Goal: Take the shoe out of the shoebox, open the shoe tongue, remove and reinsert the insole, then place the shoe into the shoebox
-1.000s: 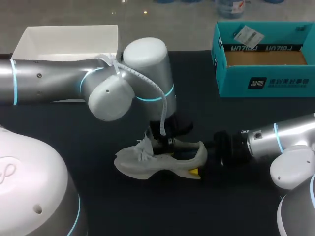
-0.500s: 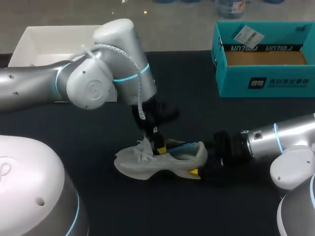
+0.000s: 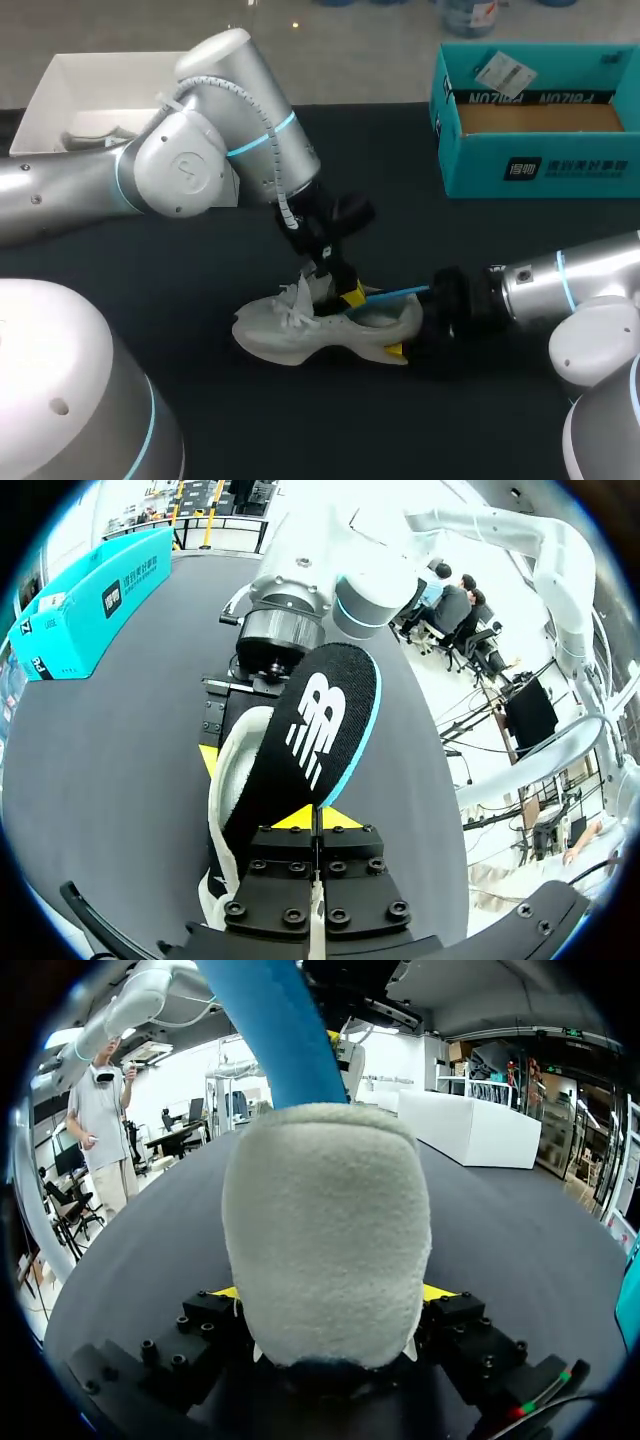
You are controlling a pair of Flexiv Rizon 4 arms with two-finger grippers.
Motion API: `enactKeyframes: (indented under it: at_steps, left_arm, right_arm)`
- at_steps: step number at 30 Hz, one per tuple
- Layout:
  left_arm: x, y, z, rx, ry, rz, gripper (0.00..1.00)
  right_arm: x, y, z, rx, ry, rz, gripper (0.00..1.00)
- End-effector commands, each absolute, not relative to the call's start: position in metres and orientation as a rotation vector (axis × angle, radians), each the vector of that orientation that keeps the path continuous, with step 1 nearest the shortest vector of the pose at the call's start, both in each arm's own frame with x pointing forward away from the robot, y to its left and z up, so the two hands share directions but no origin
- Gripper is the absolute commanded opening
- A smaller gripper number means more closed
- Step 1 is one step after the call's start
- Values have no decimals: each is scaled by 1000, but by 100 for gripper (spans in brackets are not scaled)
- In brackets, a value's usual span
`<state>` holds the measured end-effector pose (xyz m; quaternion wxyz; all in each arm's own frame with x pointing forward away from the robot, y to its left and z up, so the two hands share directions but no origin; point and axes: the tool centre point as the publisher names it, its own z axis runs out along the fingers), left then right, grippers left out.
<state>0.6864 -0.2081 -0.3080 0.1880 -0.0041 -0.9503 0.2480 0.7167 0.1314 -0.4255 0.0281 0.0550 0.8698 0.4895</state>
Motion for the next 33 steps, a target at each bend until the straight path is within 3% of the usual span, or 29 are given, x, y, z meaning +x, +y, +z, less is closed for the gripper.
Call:
enactKeyframes:
  at_steps: [1, 4, 7, 8, 10, 12, 14, 26, 29, 30, 31, 33]
  left_arm:
    - [686, -221, -308, 3, -2680, 702, 0]
    - [688, -224, -311, 27, -2717, 721, 0]
    - [688, -225, -314, 36, -2744, 749, 19]
    - [688, -224, -315, 36, -2745, 754, 22]
    - [688, -223, -316, 59, -2765, 765, 37]
    - [687, -221, -318, 69, -2787, 783, 46]
    - [685, -219, -319, 88, -2823, 809, 47]
    - [683, -218, -332, 116, -2913, 821, 41]
    - [684, -220, -333, 136, -2923, 827, 28]
    - [685, -220, -333, 143, -2926, 829, 7]
    - [686, -220, -333, 147, -2928, 830, 0]
    - [687, -219, -333, 157, -2943, 833, 0]
  right_arm:
    - [716, 134, -426, 172, 2690, 1500, 0]
    - [716, 134, -426, 172, 2690, 1500, 0]
    - [716, 134, -426, 172, 2690, 1500, 0]
    - [716, 134, -426, 172, 2690, 1500, 0]
    - [716, 134, -426, 172, 2690, 1500, 0]
    - [716, 134, -426, 172, 2690, 1500, 0]
    - [716, 134, -426, 172, 2690, 1500, 0]
    - [716, 134, -426, 172, 2690, 1500, 0]
    - [716, 134, -426, 172, 2690, 1500, 0]
    - [716, 134, -426, 172, 2690, 1500, 0]
    - [716, 134, -426, 172, 2690, 1500, 0]
    - [716, 134, -426, 172, 2690, 1500, 0]
